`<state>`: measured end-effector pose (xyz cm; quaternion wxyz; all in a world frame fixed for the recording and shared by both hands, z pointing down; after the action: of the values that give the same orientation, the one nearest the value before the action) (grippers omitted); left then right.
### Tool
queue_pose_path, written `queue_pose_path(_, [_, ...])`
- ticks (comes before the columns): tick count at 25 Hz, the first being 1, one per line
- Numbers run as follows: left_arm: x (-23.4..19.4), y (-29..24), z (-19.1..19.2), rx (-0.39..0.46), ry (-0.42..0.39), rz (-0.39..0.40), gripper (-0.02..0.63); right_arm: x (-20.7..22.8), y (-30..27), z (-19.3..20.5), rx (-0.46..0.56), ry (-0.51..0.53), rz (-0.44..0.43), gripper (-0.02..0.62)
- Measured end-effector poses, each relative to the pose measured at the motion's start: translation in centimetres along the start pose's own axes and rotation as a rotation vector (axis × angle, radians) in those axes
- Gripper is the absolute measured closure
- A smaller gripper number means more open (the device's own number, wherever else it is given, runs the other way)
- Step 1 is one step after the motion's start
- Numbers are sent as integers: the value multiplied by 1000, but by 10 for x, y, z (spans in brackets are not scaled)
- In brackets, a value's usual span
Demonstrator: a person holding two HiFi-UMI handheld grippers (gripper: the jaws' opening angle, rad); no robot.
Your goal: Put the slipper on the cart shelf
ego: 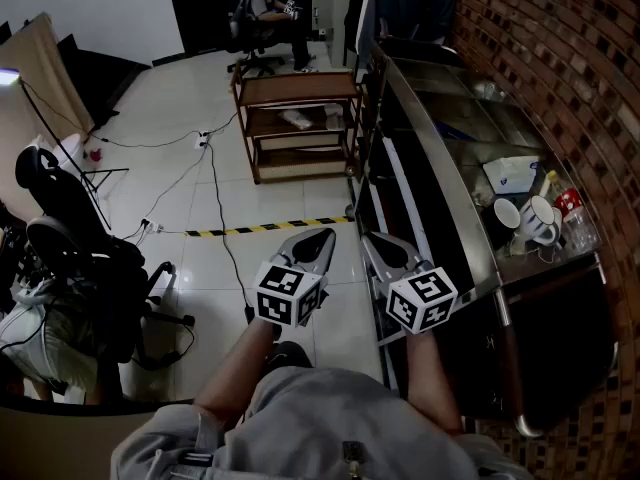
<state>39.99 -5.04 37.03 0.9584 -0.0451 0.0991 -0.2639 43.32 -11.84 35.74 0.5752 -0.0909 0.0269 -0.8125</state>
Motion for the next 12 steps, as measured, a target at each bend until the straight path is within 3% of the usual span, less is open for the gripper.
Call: queue_pose_path(12, [-71, -34, -8, -13, 29, -9, 598, 24, -76, -6, -22, -3, 5, 595])
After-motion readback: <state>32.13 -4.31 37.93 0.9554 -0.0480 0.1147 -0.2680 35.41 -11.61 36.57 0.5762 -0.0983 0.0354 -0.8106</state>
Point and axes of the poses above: the fingertips, and each gripper's own axes: y backward along the fingers, x to its right, z out of its underside, the point moved 1 cm from there along y, backward along the fingers, and after that the axes turned 10 degrees about z, right-handed, at the moved point
